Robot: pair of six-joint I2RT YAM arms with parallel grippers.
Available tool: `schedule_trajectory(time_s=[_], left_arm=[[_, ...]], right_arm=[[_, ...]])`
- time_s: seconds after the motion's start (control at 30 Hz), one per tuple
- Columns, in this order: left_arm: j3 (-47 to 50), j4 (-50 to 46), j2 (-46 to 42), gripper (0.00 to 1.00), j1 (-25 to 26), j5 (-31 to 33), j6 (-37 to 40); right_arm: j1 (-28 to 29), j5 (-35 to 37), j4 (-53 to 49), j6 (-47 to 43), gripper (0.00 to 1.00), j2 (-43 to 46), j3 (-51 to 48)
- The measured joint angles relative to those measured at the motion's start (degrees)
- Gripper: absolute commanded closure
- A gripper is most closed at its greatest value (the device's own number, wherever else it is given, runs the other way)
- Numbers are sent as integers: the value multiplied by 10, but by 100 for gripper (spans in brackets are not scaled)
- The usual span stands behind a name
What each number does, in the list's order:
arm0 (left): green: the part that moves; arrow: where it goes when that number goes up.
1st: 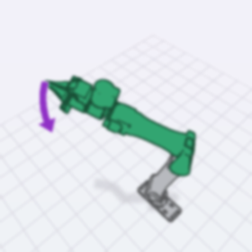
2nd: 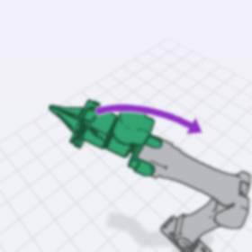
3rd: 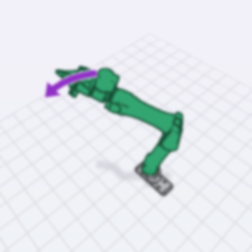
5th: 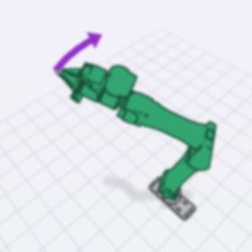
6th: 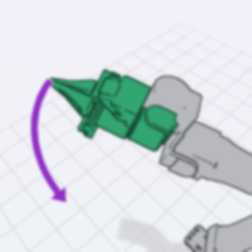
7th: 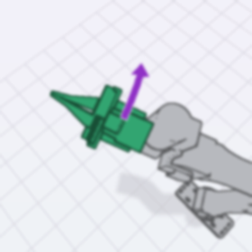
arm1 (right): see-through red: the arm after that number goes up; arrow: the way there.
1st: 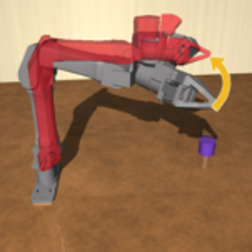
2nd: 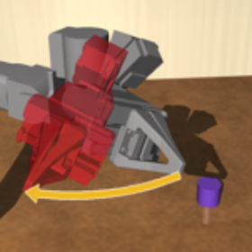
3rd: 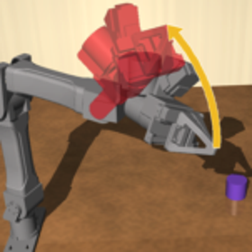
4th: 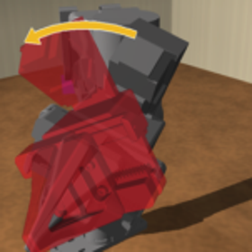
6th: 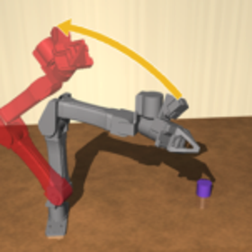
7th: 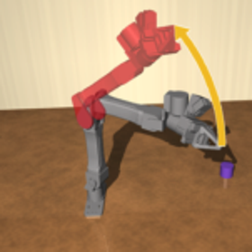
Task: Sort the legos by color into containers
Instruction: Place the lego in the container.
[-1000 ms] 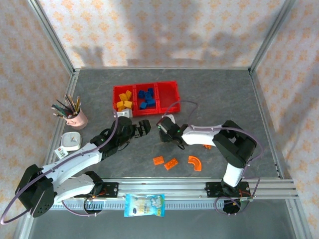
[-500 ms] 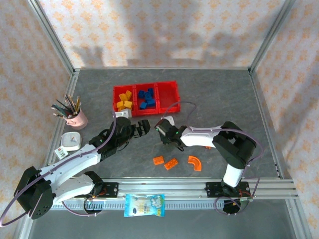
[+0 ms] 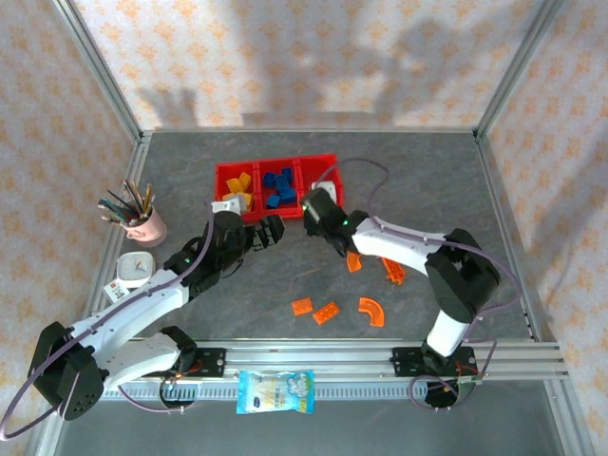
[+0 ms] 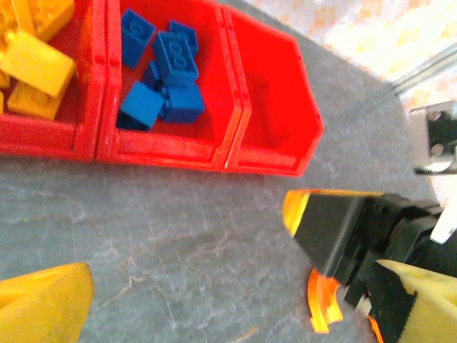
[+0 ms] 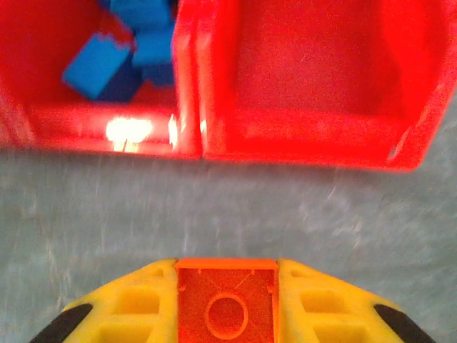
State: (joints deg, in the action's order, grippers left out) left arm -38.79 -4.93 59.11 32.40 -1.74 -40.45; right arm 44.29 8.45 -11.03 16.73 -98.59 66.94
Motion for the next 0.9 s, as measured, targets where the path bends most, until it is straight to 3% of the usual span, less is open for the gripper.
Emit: schedule_trajectory(time_s=[0.37, 0.53, 0.77, 0.9], left_arm=[[-54, 1, 55, 1, -48, -21, 29], [-59, 5, 79, 1, -55, -25, 30], [-74, 5, 85, 1, -56, -29, 34], [-76, 5, 77, 1, -56, -35, 35]], right_arm=[[-79, 8, 11, -45, 71, -146, 166], [-97, 8, -2, -60, 59, -211, 238], [-103, 3, -17, -74, 50, -213, 260], [-103, -16, -12, -74, 48, -174, 220]])
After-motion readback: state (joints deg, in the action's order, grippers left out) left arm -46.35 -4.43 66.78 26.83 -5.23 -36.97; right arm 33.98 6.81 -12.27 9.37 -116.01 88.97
